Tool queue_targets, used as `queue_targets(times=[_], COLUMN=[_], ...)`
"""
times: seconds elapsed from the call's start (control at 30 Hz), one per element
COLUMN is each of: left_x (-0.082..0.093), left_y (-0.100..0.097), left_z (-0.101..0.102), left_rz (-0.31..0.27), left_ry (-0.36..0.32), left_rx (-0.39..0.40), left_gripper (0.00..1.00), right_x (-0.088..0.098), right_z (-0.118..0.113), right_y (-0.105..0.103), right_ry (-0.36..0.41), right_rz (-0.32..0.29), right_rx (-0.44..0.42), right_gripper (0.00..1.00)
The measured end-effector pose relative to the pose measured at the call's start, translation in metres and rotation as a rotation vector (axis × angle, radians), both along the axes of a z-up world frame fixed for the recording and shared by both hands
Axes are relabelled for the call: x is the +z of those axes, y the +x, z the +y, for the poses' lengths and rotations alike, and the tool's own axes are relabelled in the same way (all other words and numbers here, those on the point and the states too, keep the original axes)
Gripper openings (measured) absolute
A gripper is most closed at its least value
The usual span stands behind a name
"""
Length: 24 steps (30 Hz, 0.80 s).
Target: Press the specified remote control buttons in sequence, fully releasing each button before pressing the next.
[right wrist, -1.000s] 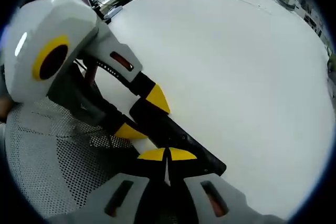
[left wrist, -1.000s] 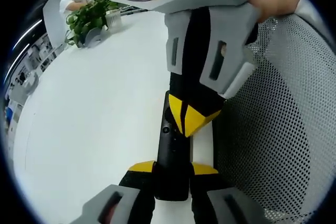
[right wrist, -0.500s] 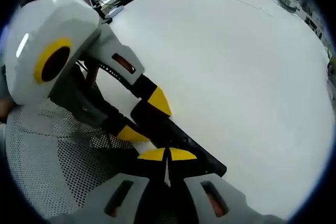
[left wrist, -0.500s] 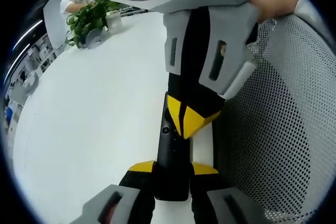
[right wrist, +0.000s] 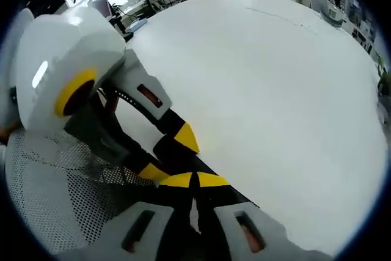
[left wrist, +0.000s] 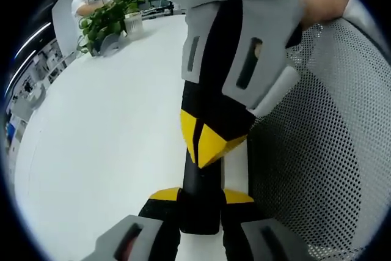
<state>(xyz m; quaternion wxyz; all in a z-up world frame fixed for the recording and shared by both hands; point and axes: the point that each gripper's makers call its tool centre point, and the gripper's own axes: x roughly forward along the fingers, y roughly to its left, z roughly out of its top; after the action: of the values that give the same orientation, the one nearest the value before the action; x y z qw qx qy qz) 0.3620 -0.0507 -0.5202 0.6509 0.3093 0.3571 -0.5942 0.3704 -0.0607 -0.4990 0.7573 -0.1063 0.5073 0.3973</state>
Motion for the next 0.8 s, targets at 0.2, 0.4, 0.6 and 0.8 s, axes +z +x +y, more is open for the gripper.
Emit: queue_targets(times=[0.2, 0.4, 0.6, 0.8], left_x=[0.000, 0.000, 0.000, 0.000], left_y=[0.000, 0.000, 0.001, 0.001], left_z=[0.000, 0.000, 0.000, 0.000], left_rz=[0.003, 0.002, 0.003, 0.004], left_ry=[-0.002, -0.001, -0.002, -0.004], left_rx=[-0.001, 0.000, 0.000, 0.000], left_gripper=[0.24, 0.24, 0.24, 0.24], right_x=[0.001, 0.001, 0.004, 0.007], right_z=[0.003, 0.005, 0.004, -0.001], right_y=[0.003, 0.005, 0.008, 0.015], right_ry=[0.000, -0.001, 0.008, 0.017], right_rz=[-0.025, -0.042, -0.055, -0.073], right_rx=[0.010, 0.022, 0.014, -0.016], right_gripper=[0.00, 0.00, 0.00, 0.00])
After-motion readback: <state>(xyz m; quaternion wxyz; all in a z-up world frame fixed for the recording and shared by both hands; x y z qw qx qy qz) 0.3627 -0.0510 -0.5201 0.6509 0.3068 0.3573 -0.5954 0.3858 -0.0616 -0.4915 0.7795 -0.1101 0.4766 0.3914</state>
